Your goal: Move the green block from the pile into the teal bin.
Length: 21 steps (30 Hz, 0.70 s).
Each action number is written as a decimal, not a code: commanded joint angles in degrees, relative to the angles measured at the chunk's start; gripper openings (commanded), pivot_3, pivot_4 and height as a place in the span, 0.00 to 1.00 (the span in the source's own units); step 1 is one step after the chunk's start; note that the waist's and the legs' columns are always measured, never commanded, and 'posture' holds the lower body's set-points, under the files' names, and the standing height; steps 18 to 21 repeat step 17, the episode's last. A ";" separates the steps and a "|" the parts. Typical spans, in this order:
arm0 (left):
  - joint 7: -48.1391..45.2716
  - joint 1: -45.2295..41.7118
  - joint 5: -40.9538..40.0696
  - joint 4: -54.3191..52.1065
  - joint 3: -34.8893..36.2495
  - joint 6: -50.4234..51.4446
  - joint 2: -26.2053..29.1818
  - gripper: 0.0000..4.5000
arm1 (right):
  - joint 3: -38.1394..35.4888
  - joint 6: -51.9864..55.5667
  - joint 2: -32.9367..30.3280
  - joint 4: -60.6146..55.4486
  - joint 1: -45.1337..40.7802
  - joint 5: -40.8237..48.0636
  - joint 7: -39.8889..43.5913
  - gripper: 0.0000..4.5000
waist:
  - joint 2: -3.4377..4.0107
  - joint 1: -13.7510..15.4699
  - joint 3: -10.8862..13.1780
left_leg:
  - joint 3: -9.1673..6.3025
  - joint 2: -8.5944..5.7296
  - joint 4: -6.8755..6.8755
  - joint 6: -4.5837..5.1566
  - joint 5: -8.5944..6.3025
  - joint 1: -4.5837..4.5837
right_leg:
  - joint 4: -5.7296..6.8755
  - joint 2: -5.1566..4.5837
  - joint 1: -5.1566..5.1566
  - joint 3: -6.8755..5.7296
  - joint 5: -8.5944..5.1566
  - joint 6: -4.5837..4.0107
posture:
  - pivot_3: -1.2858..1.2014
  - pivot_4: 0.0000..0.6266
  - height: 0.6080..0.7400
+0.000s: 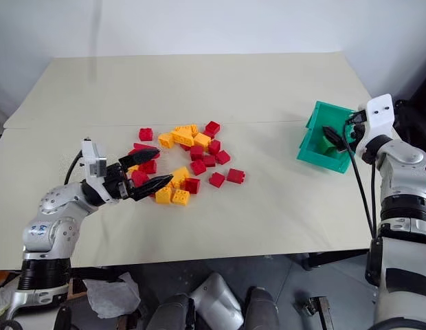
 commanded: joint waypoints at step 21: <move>1.74 15.16 6.82 2.00 7.77 -14.31 7.39 1.00 | -6.79 -2.77 2.12 -49.00 46.28 17.83 22.51 1.00 | 0.01 1.56 0.00 | 0.10 0.00 0.02 0.00 -0.01 0.11 | -0.08 -0.01 0.09 0.08 0.02 0.00 | 0.52 0.24 1.00</move>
